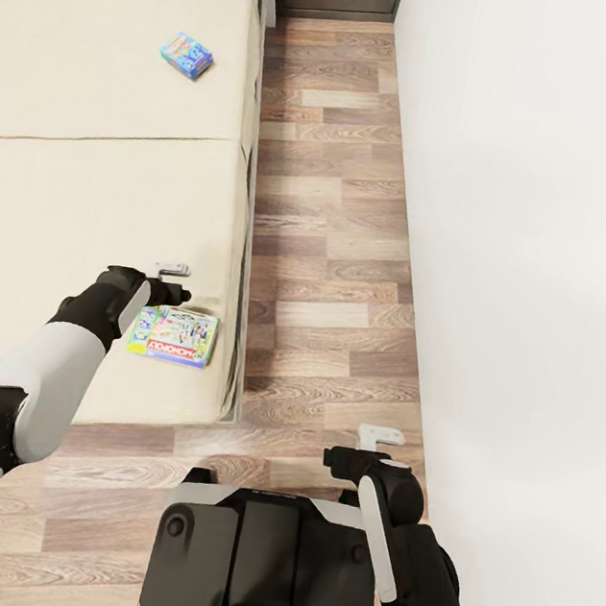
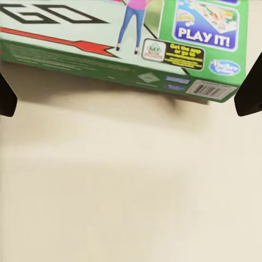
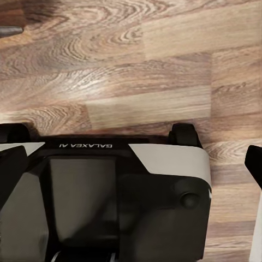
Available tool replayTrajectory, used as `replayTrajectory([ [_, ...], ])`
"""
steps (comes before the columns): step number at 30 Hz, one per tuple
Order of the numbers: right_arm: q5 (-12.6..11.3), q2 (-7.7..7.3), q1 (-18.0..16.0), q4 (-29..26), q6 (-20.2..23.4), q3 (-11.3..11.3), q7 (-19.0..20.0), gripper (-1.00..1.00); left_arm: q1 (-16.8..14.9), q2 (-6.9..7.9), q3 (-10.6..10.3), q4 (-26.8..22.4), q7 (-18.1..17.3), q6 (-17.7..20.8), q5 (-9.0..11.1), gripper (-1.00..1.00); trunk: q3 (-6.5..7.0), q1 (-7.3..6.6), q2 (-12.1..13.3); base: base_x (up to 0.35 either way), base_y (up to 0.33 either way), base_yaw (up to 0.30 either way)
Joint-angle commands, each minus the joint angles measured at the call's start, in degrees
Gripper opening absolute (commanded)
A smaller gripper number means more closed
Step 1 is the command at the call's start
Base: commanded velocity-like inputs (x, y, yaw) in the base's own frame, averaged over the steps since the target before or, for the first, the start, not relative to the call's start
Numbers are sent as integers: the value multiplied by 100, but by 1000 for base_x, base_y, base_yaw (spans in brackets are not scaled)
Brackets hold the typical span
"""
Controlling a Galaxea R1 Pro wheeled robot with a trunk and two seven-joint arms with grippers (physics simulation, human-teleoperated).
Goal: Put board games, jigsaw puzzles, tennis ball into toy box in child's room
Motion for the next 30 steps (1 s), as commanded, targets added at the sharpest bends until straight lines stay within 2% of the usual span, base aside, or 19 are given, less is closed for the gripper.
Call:
replayTrajectory([
  [1,-60,2,-3,-5,17,6,-58,100,-2,-4,26,-7,-21,26,-57,100,-6,3,-9,-6,-7,0],
  [10,-61,10,-3,-5,17,8,-58,100,1,-4,26,-7,-24,25,-57,100,-19,3,-9,-2,-3,0],
  [24,-66,10,-3,-5,17,8,-58,100,5,3,34,-7,-23,17,-63,100,-137,3,-9,0,0,0],
  [30,-60,11,-3,-5,17,8,-56,100,2,127,34,-7,-24,-208,-61,100,-193,3,-9,0,0,0],
])
